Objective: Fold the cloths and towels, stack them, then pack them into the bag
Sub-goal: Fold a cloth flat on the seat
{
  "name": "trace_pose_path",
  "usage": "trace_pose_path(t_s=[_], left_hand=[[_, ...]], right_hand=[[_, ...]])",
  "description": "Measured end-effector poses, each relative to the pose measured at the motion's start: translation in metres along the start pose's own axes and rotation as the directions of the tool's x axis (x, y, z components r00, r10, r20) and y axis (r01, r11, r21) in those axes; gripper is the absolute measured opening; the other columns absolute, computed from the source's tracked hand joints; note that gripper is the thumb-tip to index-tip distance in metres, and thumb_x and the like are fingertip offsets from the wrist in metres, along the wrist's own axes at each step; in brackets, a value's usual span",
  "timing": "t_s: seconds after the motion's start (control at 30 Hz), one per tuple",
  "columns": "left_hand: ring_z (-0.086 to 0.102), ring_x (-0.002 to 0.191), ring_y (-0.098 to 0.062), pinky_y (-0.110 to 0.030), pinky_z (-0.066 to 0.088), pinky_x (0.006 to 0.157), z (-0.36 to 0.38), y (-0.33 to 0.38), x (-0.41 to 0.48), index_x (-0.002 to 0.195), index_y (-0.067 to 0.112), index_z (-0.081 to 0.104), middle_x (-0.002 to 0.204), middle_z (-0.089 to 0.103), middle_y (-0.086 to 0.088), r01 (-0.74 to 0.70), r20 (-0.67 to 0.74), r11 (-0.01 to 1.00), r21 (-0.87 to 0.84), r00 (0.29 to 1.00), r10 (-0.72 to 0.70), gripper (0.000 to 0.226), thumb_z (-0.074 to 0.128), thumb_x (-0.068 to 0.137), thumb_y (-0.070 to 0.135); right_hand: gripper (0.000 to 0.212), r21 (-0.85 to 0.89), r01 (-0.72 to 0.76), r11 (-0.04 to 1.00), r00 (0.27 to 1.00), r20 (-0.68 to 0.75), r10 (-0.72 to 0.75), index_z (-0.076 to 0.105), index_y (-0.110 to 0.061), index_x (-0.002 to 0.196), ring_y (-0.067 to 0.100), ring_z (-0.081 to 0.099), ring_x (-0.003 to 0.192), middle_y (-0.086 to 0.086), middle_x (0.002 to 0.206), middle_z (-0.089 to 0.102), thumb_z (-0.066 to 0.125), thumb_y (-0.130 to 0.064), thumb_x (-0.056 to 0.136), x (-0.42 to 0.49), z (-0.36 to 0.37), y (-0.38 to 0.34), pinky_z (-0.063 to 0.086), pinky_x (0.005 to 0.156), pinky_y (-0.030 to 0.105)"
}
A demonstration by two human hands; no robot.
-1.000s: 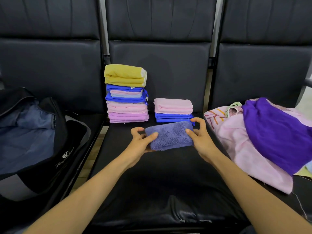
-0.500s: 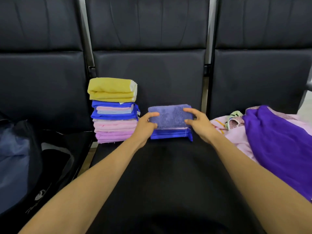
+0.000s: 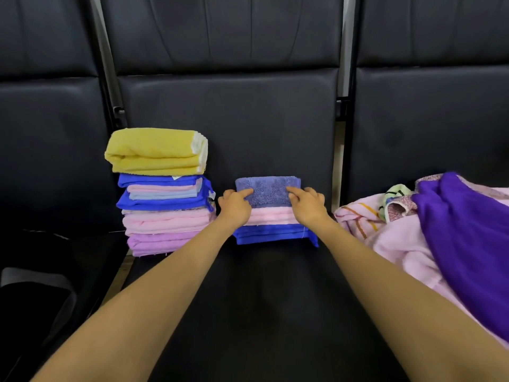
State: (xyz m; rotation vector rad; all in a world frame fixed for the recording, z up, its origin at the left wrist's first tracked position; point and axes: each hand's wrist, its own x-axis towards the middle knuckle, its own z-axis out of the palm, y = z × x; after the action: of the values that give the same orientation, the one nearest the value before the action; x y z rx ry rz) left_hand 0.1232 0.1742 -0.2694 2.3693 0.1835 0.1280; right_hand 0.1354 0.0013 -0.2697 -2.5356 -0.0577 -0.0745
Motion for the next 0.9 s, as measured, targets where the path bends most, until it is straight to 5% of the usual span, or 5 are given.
trace_pose_path(t_s=[0.17,0.37,0.63,0.73,0.9], left_hand=[[0.018,0.143,-0.032,-0.034,0.022,0.114,-0.021,0.015,-0.037,0.14,0.023,0.046,0.156,0.013,-0.014,-0.038,-0.057,0.999,-0.01,0.998,0.038,0.048,0.044,0.096,0.004],[0.034,0.132,-0.025,-0.014,0.022,0.1,-0.009,0.059,-0.111,0.123,0.008,0.057,0.139,0.038,-0.012,-0.256,-0.022,0.963,-0.089,0.967,0.255,0.038,0.053,0.088,-0.004],[0.056,0.118,-0.023,-0.027,0.046,0.095,0.08,0.133,-0.188,0.124,0.014,0.06,0.126,0.06,-0.008,-0.177,0.421,0.939,-0.294,0.858,0.294,0.036,0.054,0.09,0.006],[0.057,0.116,-0.024,-0.023,0.044,0.088,0.118,0.151,-0.206,0.126,0.013,0.059,0.128,0.058,-0.008,-0.118,0.496,0.942,-0.314,0.826,0.269,0.04,0.048,0.089,0.001],[0.046,0.13,-0.024,-0.026,0.033,0.109,0.165,0.171,-0.213,0.137,0.009,0.049,0.14,0.05,-0.009,-0.132,0.566,0.95,-0.284,0.776,0.277,0.046,0.039,0.093,-0.002]], right_hand=[[0.045,0.253,0.001,0.967,0.999,-0.037,0.009,0.036,-0.027,0.146,0.031,0.028,0.139,0.009,0.153,0.027,0.04,-0.025,0.101,-0.024,-0.021,-0.002,0.031,0.109,0.039],[0.038,0.417,-0.023,0.909,0.986,-0.143,0.091,0.054,-0.016,0.13,0.024,0.055,0.107,0.01,0.124,0.054,0.059,-0.017,0.092,-0.08,-0.065,0.017,0.042,0.091,0.03],[0.047,0.177,-0.329,0.927,0.885,-0.286,0.369,0.044,-0.003,0.134,0.042,0.042,0.124,0.025,0.136,0.045,0.059,-0.017,0.091,-0.179,-0.13,0.117,0.033,0.101,0.04],[0.053,0.101,-0.453,0.886,0.845,-0.267,0.463,0.043,-0.003,0.133,0.045,0.041,0.122,0.027,0.135,0.041,0.065,-0.021,0.088,-0.204,-0.139,0.155,0.034,0.099,0.04],[0.05,-0.128,-0.488,0.863,0.869,-0.163,0.468,0.048,-0.006,0.127,0.041,0.039,0.122,0.021,0.131,0.042,0.065,-0.029,0.086,-0.215,-0.132,0.198,0.037,0.096,0.04]])
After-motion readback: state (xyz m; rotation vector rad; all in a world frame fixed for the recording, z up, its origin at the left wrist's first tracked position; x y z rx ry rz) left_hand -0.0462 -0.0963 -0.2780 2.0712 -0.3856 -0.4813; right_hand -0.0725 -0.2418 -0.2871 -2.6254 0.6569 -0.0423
